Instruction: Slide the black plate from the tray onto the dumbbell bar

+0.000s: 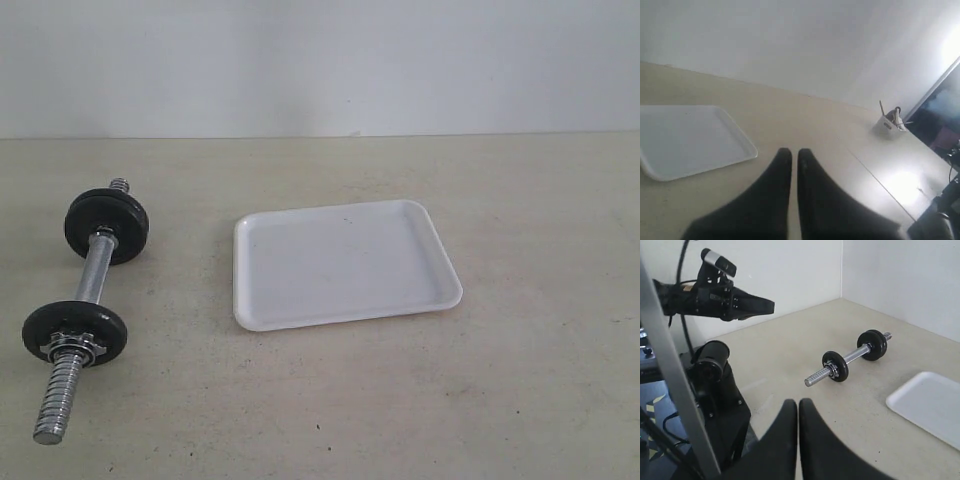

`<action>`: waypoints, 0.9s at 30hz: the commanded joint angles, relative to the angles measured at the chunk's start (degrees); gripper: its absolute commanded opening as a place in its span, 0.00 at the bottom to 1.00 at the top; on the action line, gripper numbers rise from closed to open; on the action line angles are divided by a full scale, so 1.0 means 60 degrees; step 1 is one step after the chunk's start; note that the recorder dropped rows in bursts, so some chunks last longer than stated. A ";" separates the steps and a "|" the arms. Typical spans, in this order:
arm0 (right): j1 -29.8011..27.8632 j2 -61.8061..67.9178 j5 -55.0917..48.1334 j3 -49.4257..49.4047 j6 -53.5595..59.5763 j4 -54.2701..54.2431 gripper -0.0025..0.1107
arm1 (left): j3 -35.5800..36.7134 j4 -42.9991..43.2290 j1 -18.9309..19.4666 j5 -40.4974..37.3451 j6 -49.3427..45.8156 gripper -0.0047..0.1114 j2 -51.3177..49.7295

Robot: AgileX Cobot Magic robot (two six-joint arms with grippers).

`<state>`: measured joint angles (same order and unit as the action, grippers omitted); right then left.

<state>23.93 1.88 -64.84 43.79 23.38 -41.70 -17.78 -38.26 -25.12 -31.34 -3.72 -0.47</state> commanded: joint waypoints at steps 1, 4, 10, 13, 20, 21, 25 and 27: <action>0.0006 -0.0013 0.1244 -0.0838 0.0084 -0.0071 0.02 | 0.1113 -0.1041 -0.0016 0.1781 -0.0771 0.08 0.0079; 0.0006 -0.0013 0.2130 -0.1392 0.0162 -0.0296 0.02 | 0.1769 -0.1240 -0.0016 0.2702 -0.0827 0.08 0.0079; 0.0006 -0.0013 0.4548 -0.2504 0.0232 -0.0426 0.02 | 0.2510 -0.1216 -0.0016 0.4417 -0.0871 0.08 0.0079; 0.0006 0.0000 0.5624 -0.3008 0.0269 -0.0426 0.02 | 0.2693 -0.1003 -0.0016 0.4721 -0.1402 0.08 0.0079; 0.0006 0.0000 0.6942 -0.4201 0.0403 -0.0426 0.02 | 0.2963 -0.1003 -0.0016 0.4761 -0.3714 0.08 0.0079; 0.0006 0.0000 0.7121 -0.4357 0.0403 -0.0426 0.02 | 0.2963 -0.1003 -0.0016 0.4793 -0.4030 0.08 0.0079; 0.0006 0.0000 0.7714 -0.4808 0.0403 -0.0426 0.02 | 0.2963 -0.0936 -0.0016 0.4729 -0.4530 0.08 0.0079; 0.0006 0.0000 0.7963 -0.4974 0.0403 -0.0426 0.02 | 0.2963 -0.0936 -0.0016 0.4754 -0.4682 0.08 0.0079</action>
<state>23.93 2.19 -20.17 15.19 25.31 -43.93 -0.21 -44.32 -25.12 -3.82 -29.65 -0.12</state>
